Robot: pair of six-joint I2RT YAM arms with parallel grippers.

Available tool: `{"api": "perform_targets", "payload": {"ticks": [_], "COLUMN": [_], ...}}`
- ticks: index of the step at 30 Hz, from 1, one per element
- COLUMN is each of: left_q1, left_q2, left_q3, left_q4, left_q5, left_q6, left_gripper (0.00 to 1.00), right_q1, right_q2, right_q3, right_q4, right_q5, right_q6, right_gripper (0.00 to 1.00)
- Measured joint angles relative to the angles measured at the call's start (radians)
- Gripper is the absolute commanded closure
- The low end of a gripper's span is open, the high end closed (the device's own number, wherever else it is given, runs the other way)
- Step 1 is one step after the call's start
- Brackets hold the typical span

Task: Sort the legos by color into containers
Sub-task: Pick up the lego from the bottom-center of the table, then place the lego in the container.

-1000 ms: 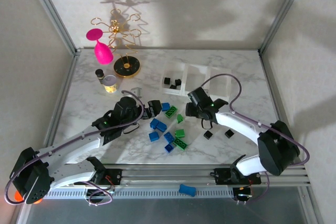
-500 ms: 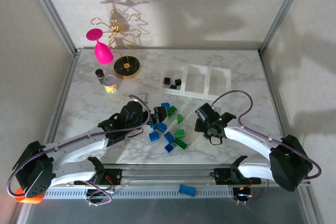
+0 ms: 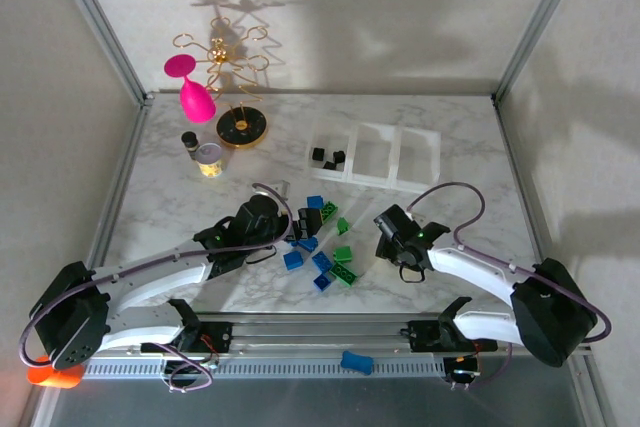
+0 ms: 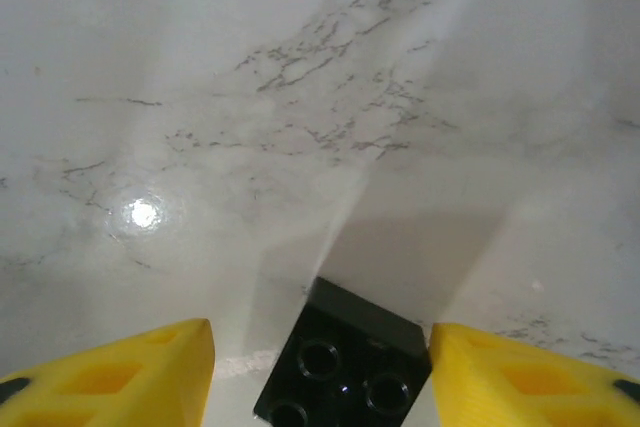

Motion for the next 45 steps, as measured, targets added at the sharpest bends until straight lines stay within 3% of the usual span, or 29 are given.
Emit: {"api": "perform_targets", "payload": {"ticks": [10, 24, 34, 45], "left_q1": [0.0, -0.005, 0.014, 0.192], "left_q2": [0.001, 0.0, -0.1, -0.186], "left_q3": [0.001, 0.002, 0.002, 0.04], "left_q4": [0.0, 0.0, -0.027, -0.083], "left_q5": [-0.002, -0.024, -0.096, -0.102], "left_q6": [0.0, 0.0, 0.016, 0.042], "left_gripper": [0.0, 0.0, 0.0, 0.0], "right_q1": [0.0, 0.003, 0.005, 0.006], "right_q2": [0.035, 0.044, 0.133, 0.447], "right_q3": [0.0, 0.035, 0.283, 0.683], "right_q4": [0.031, 0.025, 0.022, 0.153], "right_q5": [0.0, 0.005, 0.057, 0.1], "right_q6": [-0.005, -0.066, -0.215, -0.416], "right_gripper": [0.58, 0.63, 0.63, 0.63]}}
